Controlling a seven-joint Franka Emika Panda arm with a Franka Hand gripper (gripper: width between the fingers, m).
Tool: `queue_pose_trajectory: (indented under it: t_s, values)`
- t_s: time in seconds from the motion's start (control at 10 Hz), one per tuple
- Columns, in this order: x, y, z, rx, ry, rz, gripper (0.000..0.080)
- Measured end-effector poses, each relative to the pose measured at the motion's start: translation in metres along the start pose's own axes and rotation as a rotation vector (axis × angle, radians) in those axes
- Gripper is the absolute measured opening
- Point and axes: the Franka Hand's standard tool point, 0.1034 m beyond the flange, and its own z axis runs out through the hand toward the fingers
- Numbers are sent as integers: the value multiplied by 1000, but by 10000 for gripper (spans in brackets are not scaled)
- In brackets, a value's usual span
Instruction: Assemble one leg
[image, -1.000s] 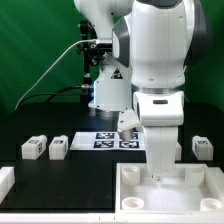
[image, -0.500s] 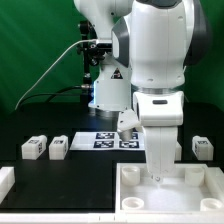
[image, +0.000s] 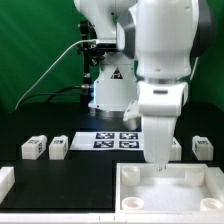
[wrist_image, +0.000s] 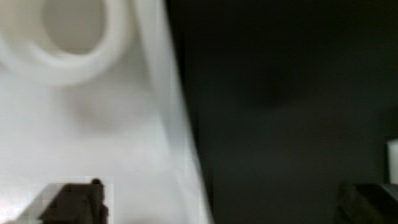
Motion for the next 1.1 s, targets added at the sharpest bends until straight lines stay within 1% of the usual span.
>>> queue_pose_trajectory:
  t_s: [0.1,0.2,0.3,0.5,0.7,0.8,0.9,1.0,1.1]
  values:
    - [10,-11,-6,4,11,213,649]
    - [25,-24,-13,2,19,375,649]
    - [39,-33,-14,-2,22,477,649]
    - [43,-36,-13,17,30,694,649]
    - [45,-38,-12,27,31,838,649]
    - [54,-48,-8,57,28,1044,649]
    - [65,-57,-5,73,14,1081,649]
    - [67,-59,-2,87,-9,1076,649]
    - [60,-56,4,92,-15,1060,649]
